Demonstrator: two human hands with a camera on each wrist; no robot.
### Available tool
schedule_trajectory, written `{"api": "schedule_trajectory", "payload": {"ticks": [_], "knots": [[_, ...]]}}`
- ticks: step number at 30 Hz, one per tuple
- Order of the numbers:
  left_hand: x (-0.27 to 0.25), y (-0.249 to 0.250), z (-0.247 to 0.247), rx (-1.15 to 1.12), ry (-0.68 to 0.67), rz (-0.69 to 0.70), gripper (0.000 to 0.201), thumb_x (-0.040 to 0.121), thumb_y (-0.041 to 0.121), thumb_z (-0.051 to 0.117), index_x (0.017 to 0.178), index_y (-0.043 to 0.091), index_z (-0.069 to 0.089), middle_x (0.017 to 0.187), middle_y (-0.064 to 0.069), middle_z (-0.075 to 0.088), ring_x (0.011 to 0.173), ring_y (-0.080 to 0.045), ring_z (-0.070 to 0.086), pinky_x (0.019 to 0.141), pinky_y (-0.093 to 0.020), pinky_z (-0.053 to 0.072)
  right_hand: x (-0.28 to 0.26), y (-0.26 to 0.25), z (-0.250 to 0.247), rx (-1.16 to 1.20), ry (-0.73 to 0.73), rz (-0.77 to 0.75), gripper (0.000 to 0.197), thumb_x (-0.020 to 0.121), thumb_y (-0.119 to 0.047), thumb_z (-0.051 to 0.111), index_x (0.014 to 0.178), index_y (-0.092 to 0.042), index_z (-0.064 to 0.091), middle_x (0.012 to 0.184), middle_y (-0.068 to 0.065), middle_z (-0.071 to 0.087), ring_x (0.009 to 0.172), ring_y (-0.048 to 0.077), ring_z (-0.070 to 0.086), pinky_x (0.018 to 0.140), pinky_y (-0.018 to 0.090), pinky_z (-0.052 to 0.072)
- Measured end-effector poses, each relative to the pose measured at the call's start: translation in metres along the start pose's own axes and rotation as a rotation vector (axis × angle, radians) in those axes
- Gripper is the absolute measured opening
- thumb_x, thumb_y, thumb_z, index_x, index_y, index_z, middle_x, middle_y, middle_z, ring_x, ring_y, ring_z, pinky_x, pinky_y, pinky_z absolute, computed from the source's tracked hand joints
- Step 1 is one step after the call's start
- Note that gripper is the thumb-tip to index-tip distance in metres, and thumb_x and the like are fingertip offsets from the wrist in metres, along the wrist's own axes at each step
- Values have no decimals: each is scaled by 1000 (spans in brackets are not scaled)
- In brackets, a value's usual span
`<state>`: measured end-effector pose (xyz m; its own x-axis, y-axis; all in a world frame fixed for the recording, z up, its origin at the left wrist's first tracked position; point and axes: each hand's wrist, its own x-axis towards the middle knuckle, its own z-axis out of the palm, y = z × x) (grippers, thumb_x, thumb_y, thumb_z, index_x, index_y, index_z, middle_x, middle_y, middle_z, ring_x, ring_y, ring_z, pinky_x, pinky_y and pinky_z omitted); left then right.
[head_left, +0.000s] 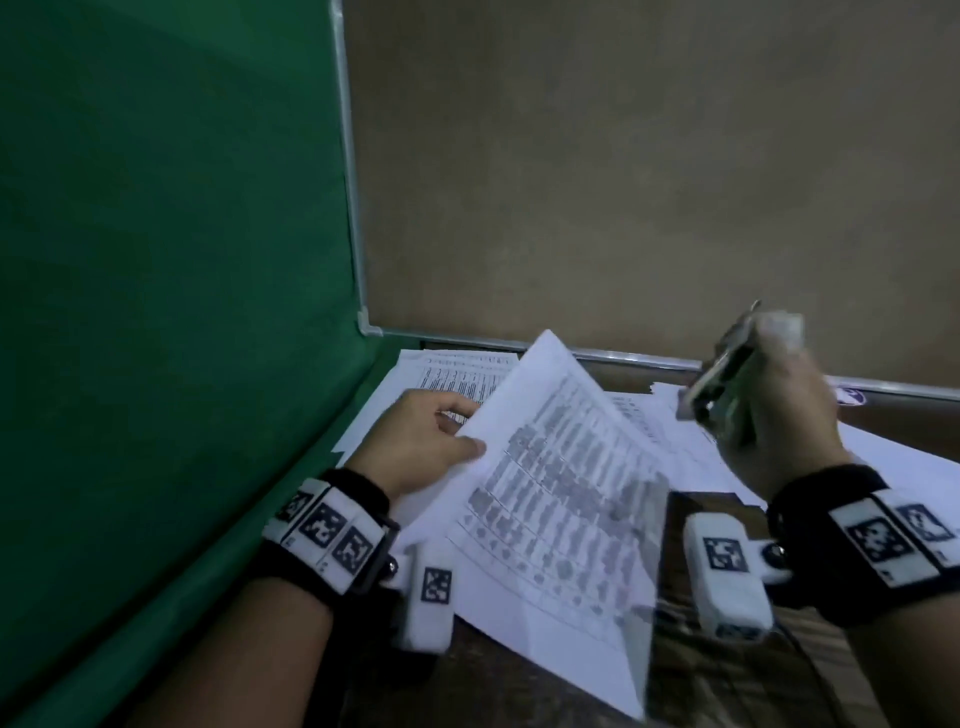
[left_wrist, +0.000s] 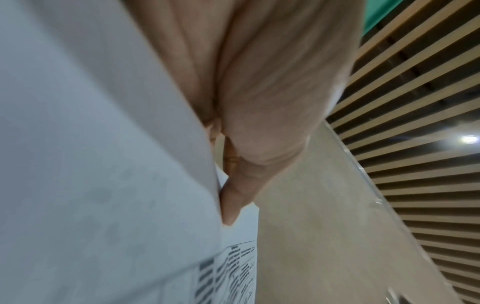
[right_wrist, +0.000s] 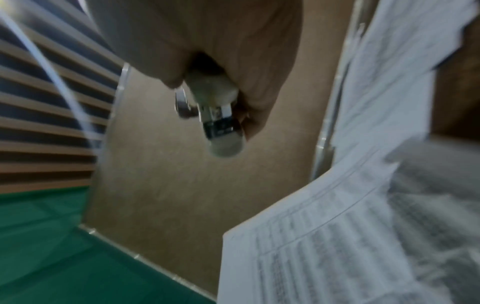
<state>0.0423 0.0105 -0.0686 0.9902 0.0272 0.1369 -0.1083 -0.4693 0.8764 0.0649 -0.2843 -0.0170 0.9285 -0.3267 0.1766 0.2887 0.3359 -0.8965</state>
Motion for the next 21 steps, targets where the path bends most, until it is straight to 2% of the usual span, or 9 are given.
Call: {"api": "schedule_trajectory", "payload": {"ticks": [2, 4, 7, 9, 11, 13, 16, 18, 21], "knots": [[22, -8, -17, 14, 69, -60, 22, 80, 6, 84, 89, 23, 75, 87, -9, 77, 79, -28, 73, 84, -42, 59, 4, 18, -15, 15, -76, 269, 26, 99, -38, 62, 104, -13, 59, 83, 13, 62, 57, 18, 64, 61, 32, 56], [44, -12, -36, 121, 104, -117, 18, 84, 6, 81, 97, 16, 75, 91, -8, 75, 82, -25, 70, 79, -32, 53, 6, 36, -28, -54, -130, 466, 28, 100, -37, 59, 90, -11, 60, 72, 9, 59, 57, 21, 61, 63, 33, 52], [68, -15, -55, 247, 150, -169, 30, 88, 10, 79, 117, 8, 72, 123, -11, 72, 110, -30, 68, 95, -34, 51, 3, 50, -39, -39, -151, 625, 28, 101, -37, 58, 94, -10, 59, 71, 10, 57, 61, 26, 61, 61, 34, 57], [74, -15, -60, 379, 110, -226, 51, 94, 21, 75, 140, 7, 59, 143, -10, 58, 131, -31, 57, 104, -34, 43, 3, 46, -44, 11, -140, 646, 31, 102, -36, 55, 86, -9, 57, 68, 9, 55, 56, 24, 59, 53, 31, 57], [79, -18, -60, 585, -54, -304, 73, 95, 43, 71, 155, 14, 43, 162, -7, 39, 147, -30, 41, 114, -36, 35, 5, 39, -49, 47, -121, 614, 35, 103, -34, 53, 79, -10, 56, 66, 8, 54, 56, 23, 55, 49, 29, 57], [79, -14, -55, 731, -198, -337, 75, 90, 55, 72, 154, 25, 45, 167, -5, 31, 150, -28, 36, 118, -37, 32, 8, 37, -57, 73, -116, 606, 36, 103, -35, 53, 77, -10, 54, 67, 8, 53, 58, 22, 53, 51, 28, 56], [78, -3, -34, 869, -345, -298, 70, 87, 59, 73, 148, 32, 52, 166, 0, 34, 148, -24, 39, 116, -32, 33, 14, 38, -72, 139, -86, 652, 37, 101, -38, 54, 75, -11, 52, 70, 7, 52, 65, 21, 53, 55, 26, 53], [77, 4, -15, 970, -434, -259, 76, 90, 66, 65, 155, 33, 42, 168, 2, 29, 152, -22, 34, 121, -33, 29, 18, 39, -81, 179, -53, 664, 36, 99, -38, 57, 75, -11, 53, 72, 7, 53, 71, 19, 53, 61, 25, 51], [84, 8, 8, 1118, -482, -233, 81, 99, 69, 44, 164, 24, 23, 173, 0, 17, 158, -22, 20, 126, -38, 18, 22, 42, -88, 204, -42, 662, 37, 96, -38, 61, 73, -9, 57, 73, 9, 55, 73, 19, 55, 75, 26, 48]]}}
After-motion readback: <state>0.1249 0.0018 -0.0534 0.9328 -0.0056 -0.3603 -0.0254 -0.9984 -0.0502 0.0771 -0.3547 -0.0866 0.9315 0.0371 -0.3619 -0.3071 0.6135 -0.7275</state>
